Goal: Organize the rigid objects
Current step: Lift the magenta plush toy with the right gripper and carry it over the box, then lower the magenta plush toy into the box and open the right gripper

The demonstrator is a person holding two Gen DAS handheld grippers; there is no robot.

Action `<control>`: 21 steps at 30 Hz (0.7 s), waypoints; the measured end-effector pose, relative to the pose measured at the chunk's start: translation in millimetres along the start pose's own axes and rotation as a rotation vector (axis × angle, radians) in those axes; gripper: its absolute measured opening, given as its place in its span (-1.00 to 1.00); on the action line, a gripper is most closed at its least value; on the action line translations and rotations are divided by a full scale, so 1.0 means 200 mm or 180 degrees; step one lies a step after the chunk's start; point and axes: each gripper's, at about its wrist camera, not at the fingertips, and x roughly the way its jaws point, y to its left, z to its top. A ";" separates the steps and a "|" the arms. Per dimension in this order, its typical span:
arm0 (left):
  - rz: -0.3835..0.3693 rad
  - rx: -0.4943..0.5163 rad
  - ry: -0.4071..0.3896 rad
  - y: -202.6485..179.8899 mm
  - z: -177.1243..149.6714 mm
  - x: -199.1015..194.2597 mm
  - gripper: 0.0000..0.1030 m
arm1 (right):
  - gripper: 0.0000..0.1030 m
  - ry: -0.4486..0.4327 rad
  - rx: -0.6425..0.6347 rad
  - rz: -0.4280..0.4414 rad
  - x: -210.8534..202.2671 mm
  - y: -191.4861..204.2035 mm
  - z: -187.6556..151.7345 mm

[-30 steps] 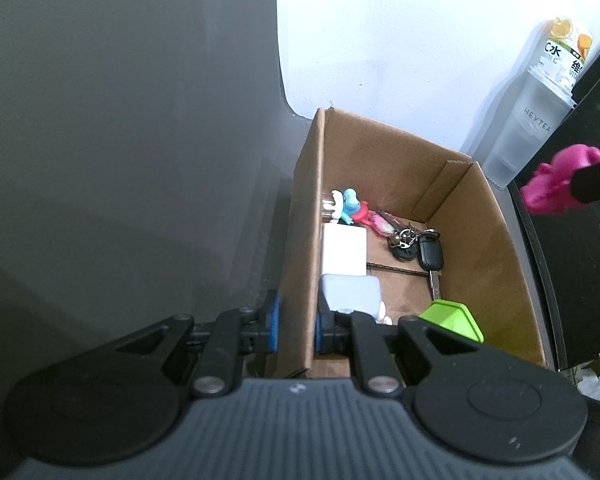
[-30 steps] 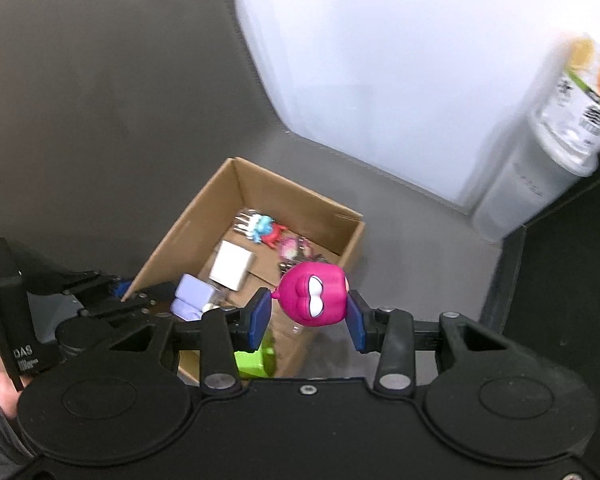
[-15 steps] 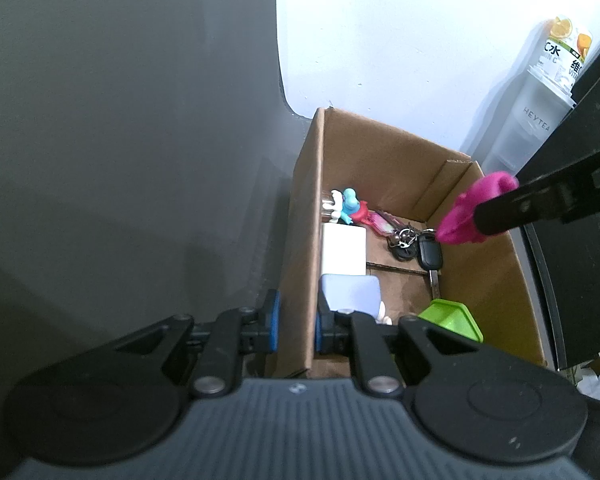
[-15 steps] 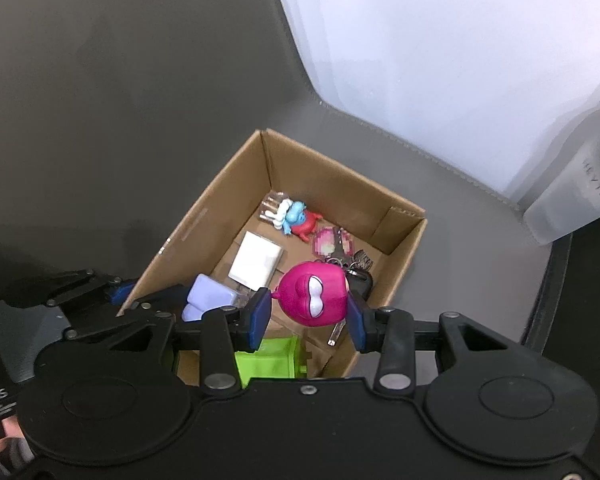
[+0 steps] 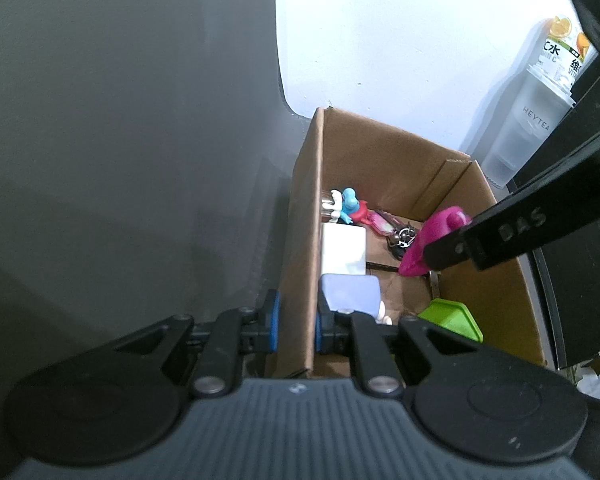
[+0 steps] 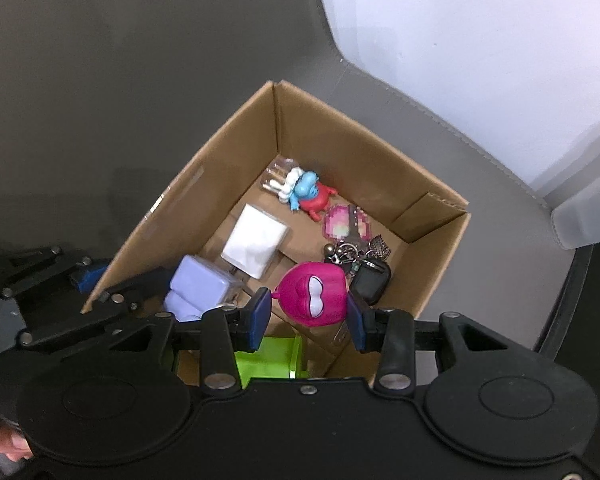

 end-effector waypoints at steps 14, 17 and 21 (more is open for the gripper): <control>-0.0005 -0.0007 0.0006 0.00 0.00 0.00 -0.71 | -0.17 0.0169 -0.0078 -0.0148 0.14 0.01 0.03; -0.0005 -0.0008 0.0007 0.00 0.00 0.00 -0.71 | -0.16 0.0193 -0.0078 -0.0155 0.14 0.00 0.05; -0.0005 -0.0010 0.0007 0.00 0.00 0.00 -0.71 | -0.15 0.0224 -0.0168 -0.0197 0.15 0.01 0.05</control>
